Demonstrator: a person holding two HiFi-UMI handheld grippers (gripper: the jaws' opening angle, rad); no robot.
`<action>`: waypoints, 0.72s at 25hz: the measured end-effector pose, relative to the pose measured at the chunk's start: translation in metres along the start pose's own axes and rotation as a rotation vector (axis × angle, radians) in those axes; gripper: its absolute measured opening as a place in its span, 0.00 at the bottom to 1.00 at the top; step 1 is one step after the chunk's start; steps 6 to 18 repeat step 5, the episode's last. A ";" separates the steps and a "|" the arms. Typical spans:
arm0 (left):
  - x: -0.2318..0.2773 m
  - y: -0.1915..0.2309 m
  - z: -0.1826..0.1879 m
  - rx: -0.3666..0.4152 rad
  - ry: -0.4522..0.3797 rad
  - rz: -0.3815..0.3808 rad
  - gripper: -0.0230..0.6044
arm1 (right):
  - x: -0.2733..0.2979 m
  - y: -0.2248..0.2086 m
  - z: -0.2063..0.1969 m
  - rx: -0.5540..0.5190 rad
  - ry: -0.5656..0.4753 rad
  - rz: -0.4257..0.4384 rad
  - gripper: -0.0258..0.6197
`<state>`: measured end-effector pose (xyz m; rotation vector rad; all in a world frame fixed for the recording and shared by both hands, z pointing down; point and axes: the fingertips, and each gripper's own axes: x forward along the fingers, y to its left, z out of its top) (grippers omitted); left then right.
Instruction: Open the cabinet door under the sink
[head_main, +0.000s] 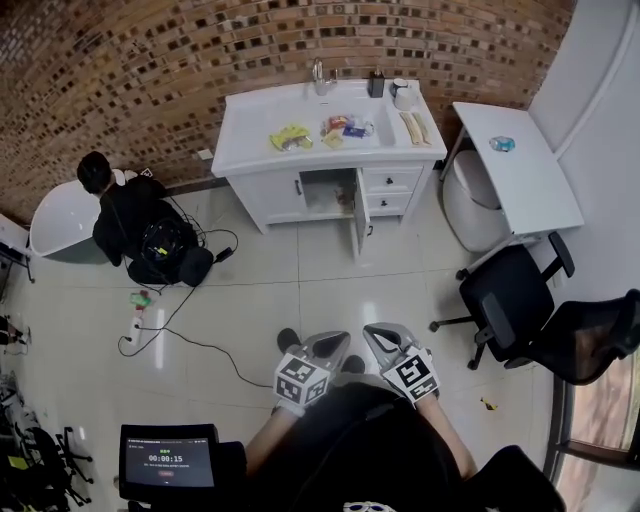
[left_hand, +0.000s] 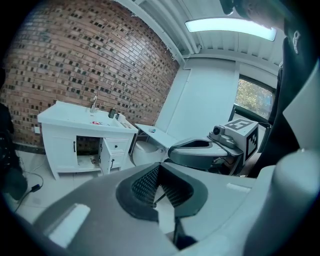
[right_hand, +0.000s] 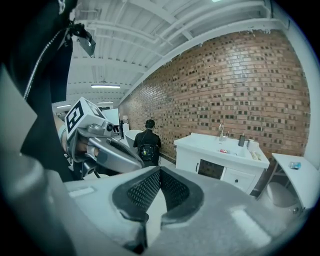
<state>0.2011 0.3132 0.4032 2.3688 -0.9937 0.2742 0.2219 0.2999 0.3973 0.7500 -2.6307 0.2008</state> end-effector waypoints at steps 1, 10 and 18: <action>-0.001 0.001 0.000 -0.002 0.001 0.000 0.06 | 0.001 0.001 -0.001 0.003 0.004 0.003 0.03; -0.007 -0.006 -0.002 -0.015 0.001 0.014 0.06 | -0.008 0.013 -0.008 0.017 0.022 0.021 0.03; -0.007 -0.006 -0.002 -0.015 0.001 0.014 0.06 | -0.008 0.013 -0.008 0.017 0.022 0.021 0.03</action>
